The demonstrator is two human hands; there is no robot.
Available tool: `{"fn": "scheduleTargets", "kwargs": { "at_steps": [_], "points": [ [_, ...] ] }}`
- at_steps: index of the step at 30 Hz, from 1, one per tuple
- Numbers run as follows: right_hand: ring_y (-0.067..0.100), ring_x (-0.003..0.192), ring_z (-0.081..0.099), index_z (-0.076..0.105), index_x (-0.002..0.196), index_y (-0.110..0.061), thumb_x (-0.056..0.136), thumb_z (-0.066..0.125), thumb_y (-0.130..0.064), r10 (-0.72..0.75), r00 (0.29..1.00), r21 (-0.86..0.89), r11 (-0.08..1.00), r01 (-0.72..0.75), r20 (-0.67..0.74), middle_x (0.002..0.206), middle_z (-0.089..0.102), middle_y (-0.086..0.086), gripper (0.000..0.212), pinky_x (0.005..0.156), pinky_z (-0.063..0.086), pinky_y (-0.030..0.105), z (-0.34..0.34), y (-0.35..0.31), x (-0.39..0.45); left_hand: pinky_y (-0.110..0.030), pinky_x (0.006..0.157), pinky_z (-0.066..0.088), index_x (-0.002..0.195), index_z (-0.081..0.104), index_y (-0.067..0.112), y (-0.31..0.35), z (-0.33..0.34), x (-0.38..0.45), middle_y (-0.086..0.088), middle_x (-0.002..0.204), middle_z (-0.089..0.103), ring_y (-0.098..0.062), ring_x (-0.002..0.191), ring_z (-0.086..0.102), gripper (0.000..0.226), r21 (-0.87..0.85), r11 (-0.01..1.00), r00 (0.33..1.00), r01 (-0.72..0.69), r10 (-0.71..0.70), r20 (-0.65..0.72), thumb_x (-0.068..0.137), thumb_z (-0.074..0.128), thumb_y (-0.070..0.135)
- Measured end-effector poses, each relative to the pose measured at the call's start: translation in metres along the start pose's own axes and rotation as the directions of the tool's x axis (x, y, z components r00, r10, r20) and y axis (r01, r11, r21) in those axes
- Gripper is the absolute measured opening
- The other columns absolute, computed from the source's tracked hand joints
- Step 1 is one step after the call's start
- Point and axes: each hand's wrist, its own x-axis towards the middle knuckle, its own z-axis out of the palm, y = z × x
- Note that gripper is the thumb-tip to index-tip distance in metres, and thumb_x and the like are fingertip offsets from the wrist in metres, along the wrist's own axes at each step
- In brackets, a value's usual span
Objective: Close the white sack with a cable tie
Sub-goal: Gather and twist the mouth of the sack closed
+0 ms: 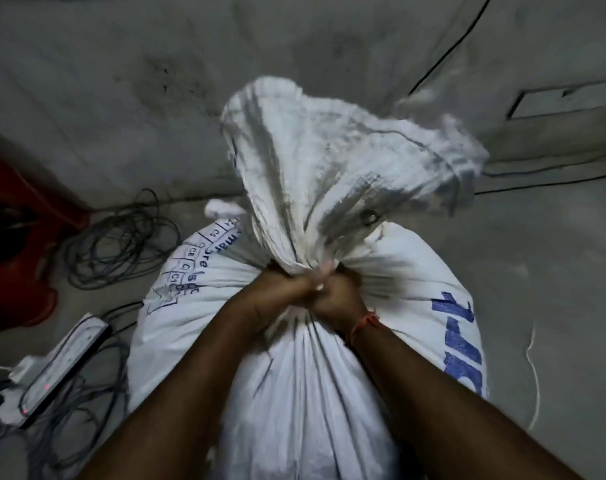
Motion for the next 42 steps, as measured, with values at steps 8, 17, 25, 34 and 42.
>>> {"fn": "scheduleTargets", "kwargs": {
  "at_steps": [8,17,25,34,42],
  "points": [
    [0.034,0.076,0.072,0.071,0.069,-0.008,0.02,0.072,-0.015,0.109,0.994,0.166,0.981,-0.105,-0.014,0.073,0.075,0.011,0.049,0.07,0.059,0.059,-0.004,0.014,0.004,-0.054,0.122,-0.023,0.156,-0.028,0.012,-0.052,0.047,-0.044,0.002,0.155,-0.046,-0.02,0.148,-0.043,0.179,0.639,0.76,0.993,0.118,-0.102,-0.061,0.023,0.046,0.107],
    [0.026,0.097,0.064,0.068,0.084,-0.021,0.043,0.065,-0.042,0.174,0.976,-0.203,0.959,-0.199,-0.134,0.088,0.074,-0.002,0.047,0.1,0.038,0.047,0.004,0.005,-0.004,-0.041,0.121,-0.022,0.158,0.001,0.004,-0.064,0.075,-0.038,-0.006,0.172,-0.007,-0.009,0.153,-0.024,0.166,0.572,0.785,0.958,0.239,-0.096,-0.269,0.027,0.047,0.094],
    [0.03,0.107,0.062,0.067,0.087,-0.021,0.053,0.063,-0.045,0.143,0.98,-0.28,0.944,-0.177,-0.137,0.091,0.071,0.001,0.042,0.101,0.034,0.045,0.0,-0.005,-0.01,-0.043,0.12,-0.024,0.156,0.013,0.01,-0.066,0.071,-0.03,-0.002,0.17,0.013,-0.012,0.156,-0.024,0.159,0.564,0.79,0.959,0.239,-0.102,-0.263,0.024,0.05,0.09],
    [0.031,0.129,0.038,0.045,0.139,-0.026,0.054,0.054,-0.076,-0.123,0.992,-0.667,0.738,0.097,0.008,0.135,0.051,0.001,0.099,0.098,0.036,0.047,-0.02,-0.025,-0.04,-0.043,0.126,-0.001,0.145,0.036,0.01,-0.049,0.053,-0.054,-0.003,0.155,0.044,-0.019,0.154,0.028,0.142,0.455,0.86,0.934,0.23,-0.063,-0.352,0.029,0.059,0.088],
    [0.027,0.139,0.032,0.036,0.15,-0.021,0.059,0.034,-0.099,-0.221,0.974,-0.589,0.781,0.207,0.049,0.154,0.038,0.003,0.119,0.114,0.029,0.049,-0.068,-0.037,-0.106,-0.041,0.092,0.053,0.121,0.059,0.017,0.007,0.056,-0.118,-0.001,0.111,0.069,-0.025,0.104,0.064,0.061,0.246,0.969,0.696,0.001,0.176,-0.696,0.063,0.073,0.027]
  ]
}}
